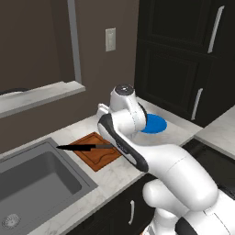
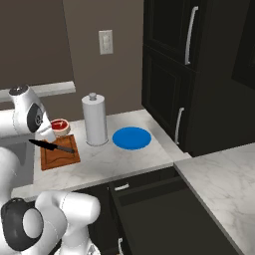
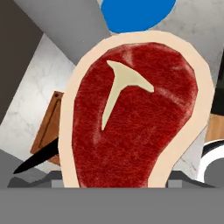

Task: Pick up the knife from the drawer and place it on the cutting board. Then place the meat from the plate to the cutting board.

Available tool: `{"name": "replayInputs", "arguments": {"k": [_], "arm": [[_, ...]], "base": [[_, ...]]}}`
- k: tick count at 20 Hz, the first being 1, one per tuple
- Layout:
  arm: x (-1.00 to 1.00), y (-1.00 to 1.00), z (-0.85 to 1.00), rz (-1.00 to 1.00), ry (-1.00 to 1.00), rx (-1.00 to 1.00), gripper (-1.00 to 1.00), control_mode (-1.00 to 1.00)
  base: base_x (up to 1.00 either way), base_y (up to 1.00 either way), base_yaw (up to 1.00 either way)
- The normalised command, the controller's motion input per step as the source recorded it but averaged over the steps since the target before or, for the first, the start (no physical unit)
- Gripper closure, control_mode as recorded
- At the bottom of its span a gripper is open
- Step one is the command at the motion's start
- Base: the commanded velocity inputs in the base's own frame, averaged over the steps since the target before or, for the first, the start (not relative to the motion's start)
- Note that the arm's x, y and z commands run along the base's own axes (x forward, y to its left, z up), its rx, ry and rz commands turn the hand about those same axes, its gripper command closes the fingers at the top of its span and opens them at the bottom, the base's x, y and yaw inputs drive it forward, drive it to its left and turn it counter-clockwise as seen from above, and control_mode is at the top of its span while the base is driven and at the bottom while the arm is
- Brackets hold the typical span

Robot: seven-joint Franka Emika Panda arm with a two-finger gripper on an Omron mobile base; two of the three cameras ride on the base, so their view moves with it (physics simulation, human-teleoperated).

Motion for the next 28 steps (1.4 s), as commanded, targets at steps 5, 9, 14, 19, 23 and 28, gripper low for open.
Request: {"name": "replayInputs", "arguments": {"k": [5, 9, 14, 19, 23, 28], "arm": [[-0.08, 0.83, -0.15, 0.13, 0.05, 0.02, 1.0, -1.0], [0.06, 0.44, -0.18, 0.08, 0.05, 0.0, 1.0, -1.0], [0.11, 0.04, -0.31, 0.01, 0.13, -0.03, 1.0, -1.0], [0.03, 0.0, -0.44, 0.0, 0.12, -0.05, 1.0, -1.0], [0.0, 0.04, -0.5, 0.0, 0.11, -0.04, 1.0, -1.0], [0.05, 0.15, -0.47, 0.0, 0.09, -0.04, 1.0, -1.0]], "base": [[0.0, 0.0, 0.0], [0.0, 0.0, 0.0], [0.0, 0.0, 0.0], [0.0, 0.0, 0.0], [0.0, 0.0, 0.0], [0.0, 0.0, 0.0]]}}
